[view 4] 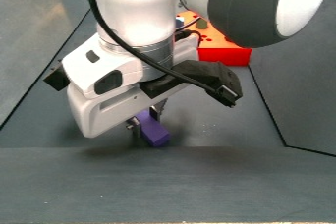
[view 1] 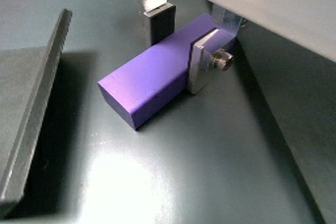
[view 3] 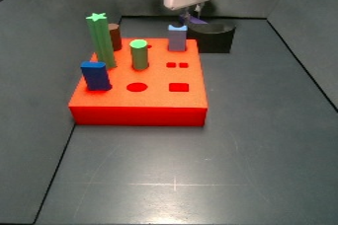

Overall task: Pick up the rectangle object. Move up. Place the rectangle object on the fixture. Regrasp the rectangle object. Move to above the board. Insert the rectangle object.
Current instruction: Pick up the rectangle object.

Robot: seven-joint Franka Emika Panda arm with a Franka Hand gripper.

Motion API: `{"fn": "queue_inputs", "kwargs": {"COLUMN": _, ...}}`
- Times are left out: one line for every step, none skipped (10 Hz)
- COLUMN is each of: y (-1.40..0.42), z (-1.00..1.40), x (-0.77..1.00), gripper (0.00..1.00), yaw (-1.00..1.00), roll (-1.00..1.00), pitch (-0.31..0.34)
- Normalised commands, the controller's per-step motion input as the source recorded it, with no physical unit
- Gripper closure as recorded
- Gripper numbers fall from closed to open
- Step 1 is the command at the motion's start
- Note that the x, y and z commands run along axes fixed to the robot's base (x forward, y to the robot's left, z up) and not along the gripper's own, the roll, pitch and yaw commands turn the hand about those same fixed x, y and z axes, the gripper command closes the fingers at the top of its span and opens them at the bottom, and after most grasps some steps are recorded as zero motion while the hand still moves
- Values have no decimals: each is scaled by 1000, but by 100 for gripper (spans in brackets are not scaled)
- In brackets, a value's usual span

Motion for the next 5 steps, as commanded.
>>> {"fn": "queue_inputs", "kwargs": {"y": 0, "z": 0, "x": 0, "gripper": 100, "yaw": 0, "roll": 0, "pitch": 0}}
{"fn": "queue_inputs", "kwargs": {"y": 0, "z": 0, "x": 0, "gripper": 100, "yaw": 0, "roll": 0, "pitch": 0}}
{"fn": "queue_inputs", "kwargs": {"y": 0, "z": 0, "x": 0, "gripper": 100, "yaw": 0, "roll": 0, "pitch": 0}}
{"fn": "queue_inputs", "kwargs": {"y": 0, "z": 0, "x": 0, "gripper": 100, "yaw": 0, "roll": 0, "pitch": 0}}
{"fn": "queue_inputs", "kwargs": {"y": 0, "z": 0, "x": 0, "gripper": 100, "yaw": 0, "roll": 0, "pitch": 0}}
